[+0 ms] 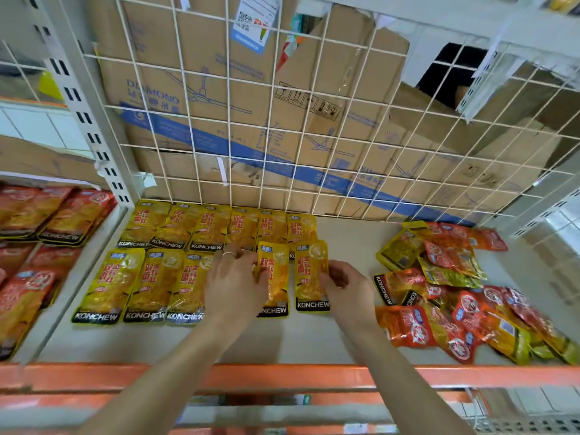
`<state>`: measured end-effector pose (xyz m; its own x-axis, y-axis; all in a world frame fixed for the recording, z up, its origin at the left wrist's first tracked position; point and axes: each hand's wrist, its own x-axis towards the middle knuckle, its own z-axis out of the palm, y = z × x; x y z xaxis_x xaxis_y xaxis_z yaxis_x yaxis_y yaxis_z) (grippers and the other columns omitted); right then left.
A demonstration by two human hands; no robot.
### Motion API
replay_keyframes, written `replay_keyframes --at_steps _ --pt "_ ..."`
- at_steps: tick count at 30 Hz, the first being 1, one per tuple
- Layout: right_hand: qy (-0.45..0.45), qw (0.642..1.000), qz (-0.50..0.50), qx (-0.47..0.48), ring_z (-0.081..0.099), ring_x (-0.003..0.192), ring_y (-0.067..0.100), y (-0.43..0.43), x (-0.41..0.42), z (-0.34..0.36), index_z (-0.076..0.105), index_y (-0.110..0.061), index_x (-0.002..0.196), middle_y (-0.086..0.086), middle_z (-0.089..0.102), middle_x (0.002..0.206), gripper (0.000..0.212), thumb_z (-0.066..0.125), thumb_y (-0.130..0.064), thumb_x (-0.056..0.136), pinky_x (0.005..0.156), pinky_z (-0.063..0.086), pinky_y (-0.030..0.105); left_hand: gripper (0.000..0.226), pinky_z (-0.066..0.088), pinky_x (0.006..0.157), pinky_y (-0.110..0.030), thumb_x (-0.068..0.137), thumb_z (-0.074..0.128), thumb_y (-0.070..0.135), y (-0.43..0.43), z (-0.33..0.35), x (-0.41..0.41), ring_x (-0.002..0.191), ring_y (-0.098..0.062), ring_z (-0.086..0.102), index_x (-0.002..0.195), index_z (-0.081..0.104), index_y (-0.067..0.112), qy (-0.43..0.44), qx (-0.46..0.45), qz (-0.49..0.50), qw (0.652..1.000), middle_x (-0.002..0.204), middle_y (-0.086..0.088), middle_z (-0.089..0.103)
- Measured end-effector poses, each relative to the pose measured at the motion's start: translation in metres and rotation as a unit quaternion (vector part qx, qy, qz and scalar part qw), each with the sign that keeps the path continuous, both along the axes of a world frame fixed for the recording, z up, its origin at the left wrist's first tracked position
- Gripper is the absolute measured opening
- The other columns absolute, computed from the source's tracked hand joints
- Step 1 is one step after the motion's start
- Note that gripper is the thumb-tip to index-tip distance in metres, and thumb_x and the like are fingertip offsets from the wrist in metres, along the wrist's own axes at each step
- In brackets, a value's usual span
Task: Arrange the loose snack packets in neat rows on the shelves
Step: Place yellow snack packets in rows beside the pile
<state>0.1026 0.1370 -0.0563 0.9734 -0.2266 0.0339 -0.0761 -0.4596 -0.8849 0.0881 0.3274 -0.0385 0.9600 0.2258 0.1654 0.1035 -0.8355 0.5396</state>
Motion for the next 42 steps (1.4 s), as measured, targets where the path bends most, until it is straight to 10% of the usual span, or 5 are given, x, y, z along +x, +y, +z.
replay_keyframes --at_steps 20,29,42 --pt "-0.063 0.993 -0.018 -0.094 0.06 0.078 0.014 0.01 -0.002 -0.015 0.071 -0.01 0.105 0.001 0.064 0.091 0.02 0.073 -0.018 0.088 0.074 0.05 0.029 0.044 0.04 0.099 -0.05 0.09 0.056 0.044 0.009 -0.031 -0.027 0.129 -0.032 0.051 0.128 0.065 0.024 -0.102 0.169 -0.171 0.965 0.141 -0.007 0.055" --pt "-0.098 0.941 0.123 -0.298 0.036 0.134 0.015 0.013 -0.012 -0.015 0.059 -0.029 0.129 -0.008 0.045 0.144 0.044 0.052 -0.046 0.09 0.105 0.032 0.037 0.054 0.025 0.112 -0.065 0.096 0.043 0.054 0.013 -0.039 -0.04 0.148 -0.038 0.029 0.147 0.046 0.039 -0.018 0.194 -0.16 0.968 0.163 0.0 0.028" --pt "-0.076 0.911 0.192 -0.358 0.039 0.14 0.013 0.018 -0.011 -0.017 0.058 -0.026 0.135 -0.008 0.046 0.15 0.052 0.041 -0.045 0.09 0.109 0.035 0.039 0.058 0.026 0.114 -0.06 0.09 0.049 0.055 0.01 -0.041 -0.039 0.14 -0.037 0.041 0.146 0.047 0.04 0.003 0.169 -0.139 0.976 0.155 -0.001 0.045"
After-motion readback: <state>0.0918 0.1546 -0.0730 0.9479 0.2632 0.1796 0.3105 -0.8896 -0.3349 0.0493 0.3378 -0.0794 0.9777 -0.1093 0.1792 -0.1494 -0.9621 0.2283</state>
